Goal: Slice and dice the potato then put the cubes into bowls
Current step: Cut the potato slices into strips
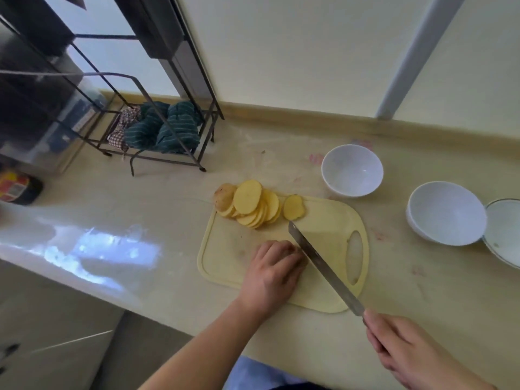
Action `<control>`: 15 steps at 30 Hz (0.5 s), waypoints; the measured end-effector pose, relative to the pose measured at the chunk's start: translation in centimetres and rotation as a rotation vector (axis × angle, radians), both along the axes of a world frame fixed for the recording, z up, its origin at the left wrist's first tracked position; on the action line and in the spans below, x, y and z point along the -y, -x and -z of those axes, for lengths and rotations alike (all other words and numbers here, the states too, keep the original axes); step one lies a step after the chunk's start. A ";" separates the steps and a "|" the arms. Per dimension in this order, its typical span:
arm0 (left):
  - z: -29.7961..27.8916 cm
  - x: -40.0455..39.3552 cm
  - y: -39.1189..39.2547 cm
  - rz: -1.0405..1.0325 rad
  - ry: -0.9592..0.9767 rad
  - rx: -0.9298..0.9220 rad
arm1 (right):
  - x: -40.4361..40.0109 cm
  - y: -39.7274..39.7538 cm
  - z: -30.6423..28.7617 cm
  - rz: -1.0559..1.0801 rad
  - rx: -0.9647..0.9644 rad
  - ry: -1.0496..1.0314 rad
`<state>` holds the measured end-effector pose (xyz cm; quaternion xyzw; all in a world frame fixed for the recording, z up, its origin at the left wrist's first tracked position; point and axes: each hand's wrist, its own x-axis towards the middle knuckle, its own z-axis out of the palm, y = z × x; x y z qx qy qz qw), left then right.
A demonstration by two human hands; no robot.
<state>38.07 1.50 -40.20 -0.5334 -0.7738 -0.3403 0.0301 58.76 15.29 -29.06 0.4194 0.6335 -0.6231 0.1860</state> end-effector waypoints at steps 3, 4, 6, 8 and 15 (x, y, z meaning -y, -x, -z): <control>0.1 0.0 0.3 0.093 -0.042 -0.033 | 0.0 0.0 0.7 -0.061 -0.015 -0.078; 0.1 0.0 0.4 0.103 -0.052 -0.028 | 0.0 -0.1 1.0 -0.077 -0.017 -0.121; 0.0 0.1 0.4 0.114 -0.063 -0.021 | 0.1 -0.1 1.3 -0.080 -0.031 -0.170; 0.3 0.2 0.4 0.113 -0.062 -0.016 | 0.2 0.0 1.5 -0.077 -0.038 -0.178; 0.2 0.0 0.4 0.119 -0.065 0.042 | -0.7 -0.5 0.9 -0.353 -0.121 -0.601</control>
